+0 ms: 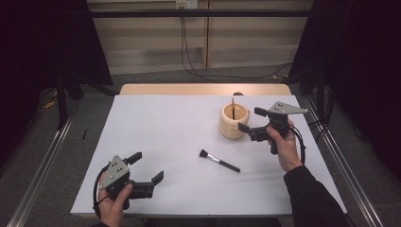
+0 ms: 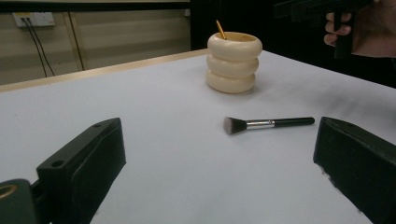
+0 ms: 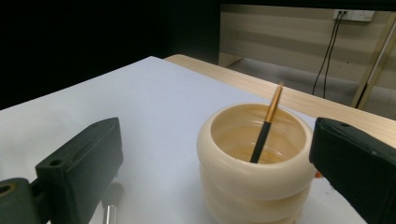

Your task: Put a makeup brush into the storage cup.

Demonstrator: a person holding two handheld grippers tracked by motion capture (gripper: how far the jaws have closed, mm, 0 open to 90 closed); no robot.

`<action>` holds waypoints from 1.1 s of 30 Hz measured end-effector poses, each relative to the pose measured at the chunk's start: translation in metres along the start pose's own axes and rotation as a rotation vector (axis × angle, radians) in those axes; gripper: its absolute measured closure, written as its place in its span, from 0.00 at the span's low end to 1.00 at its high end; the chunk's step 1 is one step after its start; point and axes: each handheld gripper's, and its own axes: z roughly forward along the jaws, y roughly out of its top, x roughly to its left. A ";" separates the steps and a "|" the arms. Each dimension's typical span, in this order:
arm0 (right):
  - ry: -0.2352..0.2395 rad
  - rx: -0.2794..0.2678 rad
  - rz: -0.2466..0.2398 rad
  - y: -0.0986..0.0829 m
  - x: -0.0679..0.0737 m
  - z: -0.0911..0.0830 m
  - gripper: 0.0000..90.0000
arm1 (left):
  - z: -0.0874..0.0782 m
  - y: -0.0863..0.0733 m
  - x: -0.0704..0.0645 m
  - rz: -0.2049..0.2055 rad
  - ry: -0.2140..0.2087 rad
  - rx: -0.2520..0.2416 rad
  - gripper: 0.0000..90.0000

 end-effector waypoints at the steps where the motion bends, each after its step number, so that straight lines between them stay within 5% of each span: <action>1: -0.011 0.004 -0.001 0.000 0.001 -0.002 0.02 | 0.000 0.000 0.000 0.001 0.000 0.001 0.02; 7: -0.027 -0.024 -0.033 -0.001 0.010 -0.016 0.02 | -0.001 0.000 0.001 0.002 -0.002 -0.002 0.02; 20: -0.052 -0.034 -0.017 -0.022 0.022 -0.048 0.02 | -0.002 0.000 0.002 0.001 0.009 -0.002 0.02; 33: -0.070 0.000 -0.006 -0.042 0.036 -0.071 0.02 | -0.005 -0.001 0.002 0.006 0.008 -0.013 0.02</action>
